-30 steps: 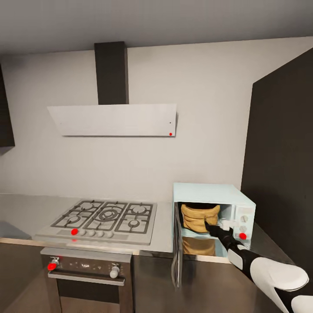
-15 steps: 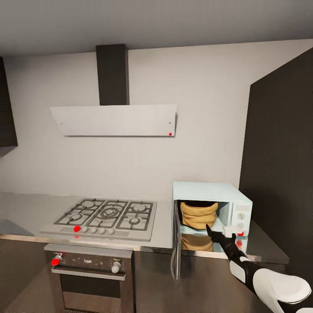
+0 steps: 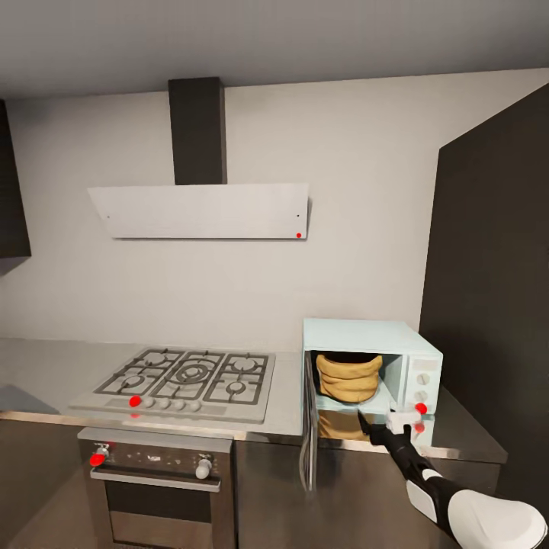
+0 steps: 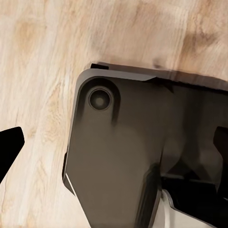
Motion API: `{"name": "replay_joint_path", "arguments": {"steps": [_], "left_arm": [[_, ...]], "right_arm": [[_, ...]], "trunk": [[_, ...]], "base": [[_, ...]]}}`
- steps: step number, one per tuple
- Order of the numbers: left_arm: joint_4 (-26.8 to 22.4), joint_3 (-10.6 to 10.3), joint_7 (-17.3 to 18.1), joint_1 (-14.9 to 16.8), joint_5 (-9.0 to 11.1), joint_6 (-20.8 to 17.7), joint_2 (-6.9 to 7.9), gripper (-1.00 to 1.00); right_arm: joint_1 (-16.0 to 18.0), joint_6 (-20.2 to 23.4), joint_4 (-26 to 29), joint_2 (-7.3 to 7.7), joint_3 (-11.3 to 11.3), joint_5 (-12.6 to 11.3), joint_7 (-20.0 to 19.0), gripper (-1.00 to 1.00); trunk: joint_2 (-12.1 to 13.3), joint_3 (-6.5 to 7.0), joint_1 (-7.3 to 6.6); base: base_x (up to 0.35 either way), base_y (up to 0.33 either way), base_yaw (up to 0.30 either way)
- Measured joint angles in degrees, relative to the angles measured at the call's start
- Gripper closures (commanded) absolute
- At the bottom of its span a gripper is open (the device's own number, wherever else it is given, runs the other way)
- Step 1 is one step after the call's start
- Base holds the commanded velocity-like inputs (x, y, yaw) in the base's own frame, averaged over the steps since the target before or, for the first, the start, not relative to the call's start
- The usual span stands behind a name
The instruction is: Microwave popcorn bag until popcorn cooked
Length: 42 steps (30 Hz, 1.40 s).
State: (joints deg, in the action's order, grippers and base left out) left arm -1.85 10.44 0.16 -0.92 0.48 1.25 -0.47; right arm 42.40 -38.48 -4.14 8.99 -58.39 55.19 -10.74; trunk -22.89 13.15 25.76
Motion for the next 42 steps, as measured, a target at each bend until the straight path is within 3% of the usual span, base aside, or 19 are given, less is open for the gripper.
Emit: {"name": "replay_joint_path", "arguments": {"steps": [7,42], "left_arm": [[0.0,-0.05,0.02,0.0,0.0,0.0,0.01,-1.0],[0.0,-0.28,0.0,0.0,0.0,0.0,-0.04,-1.0]], "right_arm": [[-0.31,-0.01,0.0,0.0,0.03,-0.01,0.0,-1.0],[-0.31,0.01,0.0,-0.26,0.17,-0.06,0.09,-1.0]], "trunk": [[-0.01,0.0,-0.01],[-0.01,0.0,-0.02]], "base": [[0.025,0.0,0.0],[0.181,0.024,0.0]]}}
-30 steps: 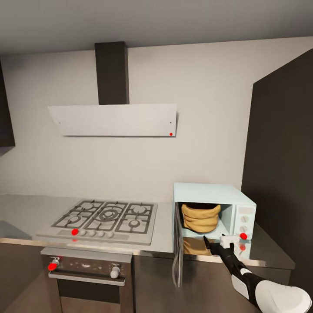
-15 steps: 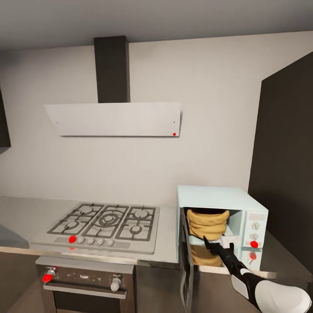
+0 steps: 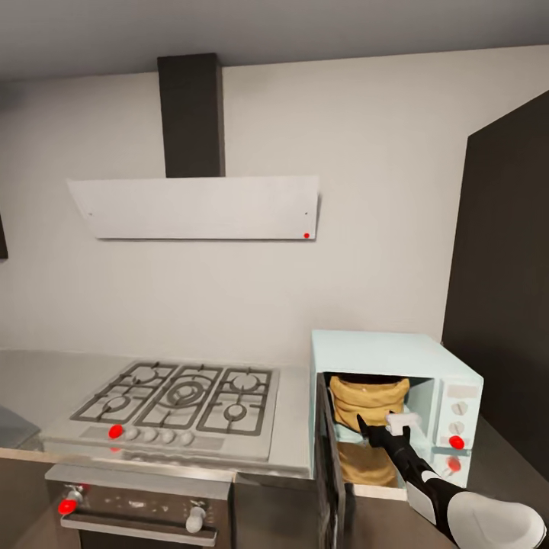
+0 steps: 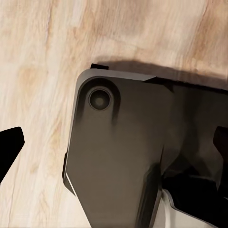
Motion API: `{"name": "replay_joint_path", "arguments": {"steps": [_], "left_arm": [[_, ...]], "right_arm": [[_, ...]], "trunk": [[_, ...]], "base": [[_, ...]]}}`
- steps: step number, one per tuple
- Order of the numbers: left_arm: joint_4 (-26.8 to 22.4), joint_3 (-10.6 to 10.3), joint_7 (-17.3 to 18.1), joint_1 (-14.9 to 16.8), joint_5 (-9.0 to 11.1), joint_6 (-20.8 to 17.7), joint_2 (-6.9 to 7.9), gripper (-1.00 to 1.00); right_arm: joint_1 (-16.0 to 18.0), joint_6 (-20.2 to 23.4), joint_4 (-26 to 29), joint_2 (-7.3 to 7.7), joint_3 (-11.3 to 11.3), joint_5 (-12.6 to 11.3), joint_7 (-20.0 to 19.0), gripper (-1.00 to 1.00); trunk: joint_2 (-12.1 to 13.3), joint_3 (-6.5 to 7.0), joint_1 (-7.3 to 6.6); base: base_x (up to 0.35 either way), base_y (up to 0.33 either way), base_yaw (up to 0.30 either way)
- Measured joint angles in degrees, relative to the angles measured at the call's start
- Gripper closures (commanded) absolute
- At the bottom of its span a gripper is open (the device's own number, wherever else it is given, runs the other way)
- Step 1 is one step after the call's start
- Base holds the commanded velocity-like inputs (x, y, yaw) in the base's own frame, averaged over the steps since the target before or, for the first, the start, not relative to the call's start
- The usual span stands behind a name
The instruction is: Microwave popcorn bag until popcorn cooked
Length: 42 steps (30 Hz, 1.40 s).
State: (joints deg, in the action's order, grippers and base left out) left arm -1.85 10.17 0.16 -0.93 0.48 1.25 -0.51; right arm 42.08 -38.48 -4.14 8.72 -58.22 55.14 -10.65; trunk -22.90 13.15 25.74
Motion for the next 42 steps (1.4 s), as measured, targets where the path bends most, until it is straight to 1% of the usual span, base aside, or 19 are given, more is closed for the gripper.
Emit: {"name": "replay_joint_path", "arguments": {"steps": [3,9,13,26,31,42], "left_arm": [[0.0,0.0,0.0,0.0,0.0,0.0,0.0,-1.0],[0.0,-0.01,0.0,0.0,0.0,-0.04,0.0,-1.0],[0.0,0.02,0.0,0.0,0.0,-0.03,0.0,-1.0],[0.0,0.17,0.0,0.0,0.0,-0.04,0.06,-1.0],[0.0,0.16,0.01,0.0,0.0,-0.04,0.08,-1.0],[0.0,0.17,0.0,0.0,0.0,-0.02,0.08,-1.0]], "right_arm": [[0.0,0.0,0.0,0.0,0.01,-0.04,0.0,-1.0],[0.0,0.0,0.0,0.0,-0.03,-0.03,0.0,-1.0],[0.0,0.0,0.01,0.0,-0.05,-0.06,0.0,-1.0],[0.0,0.0,0.0,0.0,-0.05,0.01,0.0,-1.0],[0.0,0.0,0.0,0.0,-0.05,-0.02,0.0,-1.0],[0.0,0.0,0.0,0.0,-0.01,-0.02,0.0,-1.0]], "trunk": [[0.0,0.0,-0.01],[0.01,0.0,0.02],[0.01,0.0,0.0],[0.01,0.0,0.02],[0.01,0.0,0.01],[0.01,0.0,0.01]], "base": [[0.293,-0.021,0.0],[0.059,-0.016,0.0],[0.209,-0.137,0.0],[0.076,-0.011,0.0],[0.177,-0.056,0.0],[0.044,-0.032,0.0]]}}
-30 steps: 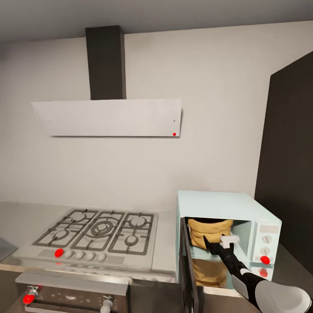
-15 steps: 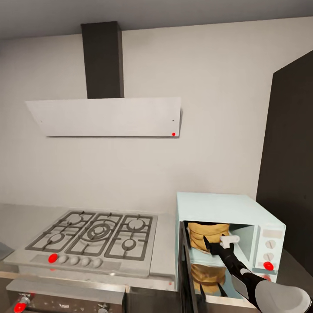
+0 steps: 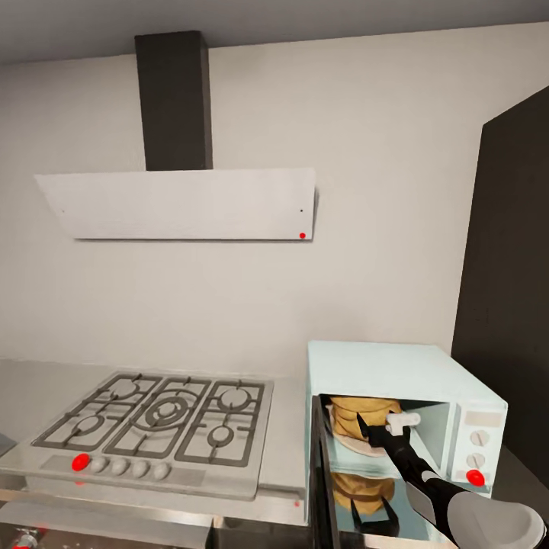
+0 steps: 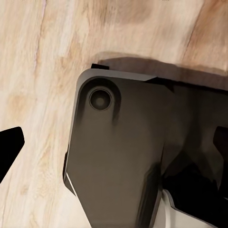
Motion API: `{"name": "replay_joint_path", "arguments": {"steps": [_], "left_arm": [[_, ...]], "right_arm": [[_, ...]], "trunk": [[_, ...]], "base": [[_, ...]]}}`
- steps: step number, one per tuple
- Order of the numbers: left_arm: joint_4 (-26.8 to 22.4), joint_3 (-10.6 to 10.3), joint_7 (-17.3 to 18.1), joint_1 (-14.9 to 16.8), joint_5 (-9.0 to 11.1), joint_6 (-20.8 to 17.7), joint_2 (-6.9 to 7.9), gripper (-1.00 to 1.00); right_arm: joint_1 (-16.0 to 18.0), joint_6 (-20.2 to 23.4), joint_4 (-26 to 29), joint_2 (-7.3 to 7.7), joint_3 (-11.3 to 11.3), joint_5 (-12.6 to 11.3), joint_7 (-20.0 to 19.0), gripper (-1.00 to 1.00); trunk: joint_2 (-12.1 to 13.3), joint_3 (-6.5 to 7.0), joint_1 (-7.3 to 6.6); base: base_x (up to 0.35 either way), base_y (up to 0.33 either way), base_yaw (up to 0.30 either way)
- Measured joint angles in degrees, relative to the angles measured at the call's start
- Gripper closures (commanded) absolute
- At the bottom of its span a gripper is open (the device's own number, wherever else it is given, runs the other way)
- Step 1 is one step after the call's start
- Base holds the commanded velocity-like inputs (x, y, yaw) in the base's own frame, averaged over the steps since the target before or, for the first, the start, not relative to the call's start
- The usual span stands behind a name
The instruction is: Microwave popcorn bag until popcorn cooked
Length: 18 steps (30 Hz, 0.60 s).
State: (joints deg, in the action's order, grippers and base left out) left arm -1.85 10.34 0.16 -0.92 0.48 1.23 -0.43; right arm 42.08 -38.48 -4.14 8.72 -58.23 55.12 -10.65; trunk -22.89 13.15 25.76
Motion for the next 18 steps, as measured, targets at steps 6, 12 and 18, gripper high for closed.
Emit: {"name": "replay_joint_path", "arguments": {"steps": [6,12,18], "left_arm": [[0.0,0.01,0.0,0.0,0.0,0.0,0.0,-1.0],[0.0,0.01,0.0,0.0,0.0,-0.03,-0.01,-1.0],[0.01,0.03,0.0,0.0,0.0,-0.02,0.0,-1.0]], "right_arm": [[0.0,0.0,0.0,0.0,-0.03,-0.01,0.0,-1.0],[0.0,0.0,0.0,0.0,-0.01,-0.01,0.0,-1.0],[0.0,0.0,0.0,0.0,-0.07,0.0,0.0,-1.0]], "trunk": [[0.0,0.0,0.03],[0.0,0.0,0.04],[0.0,0.0,0.04]], "base": [[-0.128,-0.091,0.0],[-0.295,-0.111,0.0],[-0.325,-0.022,0.0]]}}
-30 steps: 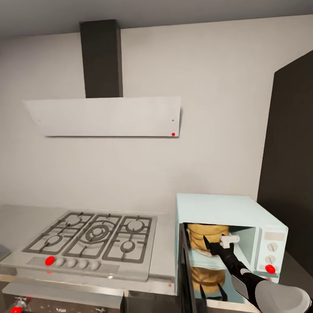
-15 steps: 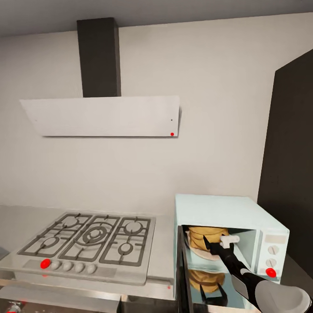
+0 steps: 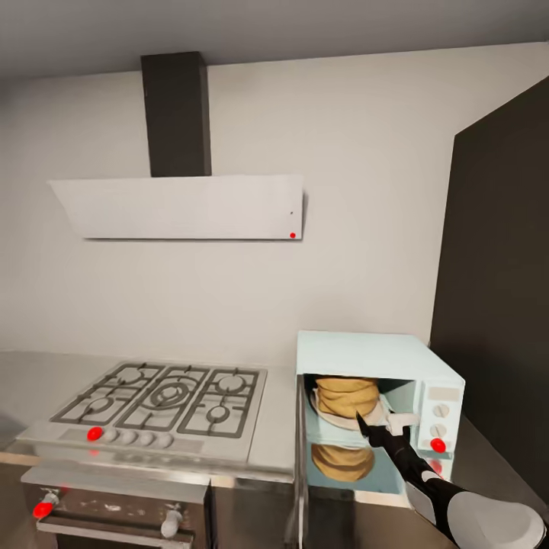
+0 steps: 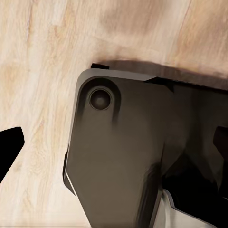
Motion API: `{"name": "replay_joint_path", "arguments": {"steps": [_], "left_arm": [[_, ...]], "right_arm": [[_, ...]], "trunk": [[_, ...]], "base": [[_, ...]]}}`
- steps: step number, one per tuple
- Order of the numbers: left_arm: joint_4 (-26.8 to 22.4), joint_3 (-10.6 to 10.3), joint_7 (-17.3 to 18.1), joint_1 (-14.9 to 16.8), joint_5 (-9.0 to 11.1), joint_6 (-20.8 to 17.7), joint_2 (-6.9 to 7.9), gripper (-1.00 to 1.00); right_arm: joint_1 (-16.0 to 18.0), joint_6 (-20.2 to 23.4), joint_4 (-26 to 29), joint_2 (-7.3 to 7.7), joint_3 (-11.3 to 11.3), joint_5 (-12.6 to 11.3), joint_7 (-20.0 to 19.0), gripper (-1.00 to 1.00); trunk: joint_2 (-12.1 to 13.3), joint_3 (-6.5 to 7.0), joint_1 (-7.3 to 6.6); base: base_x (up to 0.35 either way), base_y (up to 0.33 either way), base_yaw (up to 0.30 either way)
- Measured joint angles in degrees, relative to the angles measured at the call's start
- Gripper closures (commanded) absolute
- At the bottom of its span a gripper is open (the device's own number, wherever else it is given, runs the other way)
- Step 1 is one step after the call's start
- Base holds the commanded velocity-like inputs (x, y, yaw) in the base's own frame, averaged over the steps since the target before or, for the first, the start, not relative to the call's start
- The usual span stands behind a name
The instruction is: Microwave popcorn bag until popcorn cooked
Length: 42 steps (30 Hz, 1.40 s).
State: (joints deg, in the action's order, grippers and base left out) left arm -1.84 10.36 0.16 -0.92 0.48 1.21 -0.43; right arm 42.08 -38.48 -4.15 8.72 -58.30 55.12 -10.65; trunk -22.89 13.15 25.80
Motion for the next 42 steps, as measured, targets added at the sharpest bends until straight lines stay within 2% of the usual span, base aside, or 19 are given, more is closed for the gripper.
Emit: {"name": "replay_joint_path", "arguments": {"steps": [14,19,22,24,28,31,32,34,35,38,40,42], "left_arm": [[-0.01,-0.01,0.0,0.0,0.0,0.02,0.0,-1.0],[-0.02,0.08,0.0,-0.01,0.0,0.04,0.01,-1.0],[-0.02,0.07,0.0,-0.01,0.0,0.03,0.01,-1.0],[-0.03,0.07,0.0,-0.01,0.0,0.02,0.01,-1.0],[-0.02,0.09,0.0,-0.01,0.0,0.03,0.01,-1.0],[-0.03,0.1,0.0,-0.01,0.0,0.03,0.02,-1.0],[-0.02,0.09,0.0,-0.01,0.0,0.04,0.07,-1.0],[-0.02,0.08,0.0,-0.01,0.0,0.04,0.09,-1.0],[-0.02,0.08,0.0,0.0,0.0,0.04,0.09,-1.0],[-0.01,0.08,0.0,0.0,0.0,0.04,0.08,-1.0],[-0.01,0.08,0.0,0.0,0.0,0.04,0.06,-1.0],[-0.01,0.08,0.0,0.0,0.0,0.04,0.03,-1.0]], "right_arm": [[-0.1,0.19,0.0,0.0,0.01,-0.01,0.0,-1.0],[-2.87,0.52,-0.01,0.09,0.05,-0.02,-0.02,-1.0],[-6.49,0.68,-0.02,0.08,0.08,-0.05,-0.02,-1.0],[-10.98,1.29,-0.07,0.08,0.16,-0.07,-0.02,-1.0],[-16.17,1.65,-0.06,0.39,0.1,-0.13,0.1,-1.0],[-20.71,1.74,-0.07,1.07,0.09,-0.15,0.12,-1.0],[-23.37,2.28,-0.08,1.4,0.11,-0.17,0.12,-1.0],[-25.63,5.95,-0.08,1.56,0.1,-0.25,0.08,-1.0],[-26.31,9.2,-0.08,1.6,0.11,-0.32,0.01,-1.0],[-27.89,23.46,-0.08,1.65,0.14,-0.59,0.0,-1.0],[-29.11,33.22,-0.05,1.71,0.14,-0.73,1.3,-1.0],[-30.11,38.07,-0.09,1.75,0.22,-0.85,2.96,-1.0]], "trunk": [[0.01,0.0,0.0],[0.01,0.0,0.0],[0.0,-0.01,0.0],[0.01,-0.02,-0.01],[0.0,-0.01,-0.01],[0.0,-0.01,-0.01],[-0.02,-0.02,-0.03],[0.0,-0.01,-0.03],[0.0,-0.01,-0.03],[0.0,-0.04,-0.04],[0.0,-0.13,-0.04],[0.0,-0.26,-0.04]], "base": [[-0.339,0.0,0.0],[-0.339,0.0,0.0],[-0.34,0.0,0.0],[-0.339,0.0,0.0],[-0.339,0.0,0.0],[-0.283,0.0,0.0],[-0.122,0.0,0.0],[-0.064,0.0,0.0],[-0.032,0.0,0.0],[-0.014,0.0,0.0],[-0.004,0.0,0.0],[-0.002,0.0,0.002]]}}
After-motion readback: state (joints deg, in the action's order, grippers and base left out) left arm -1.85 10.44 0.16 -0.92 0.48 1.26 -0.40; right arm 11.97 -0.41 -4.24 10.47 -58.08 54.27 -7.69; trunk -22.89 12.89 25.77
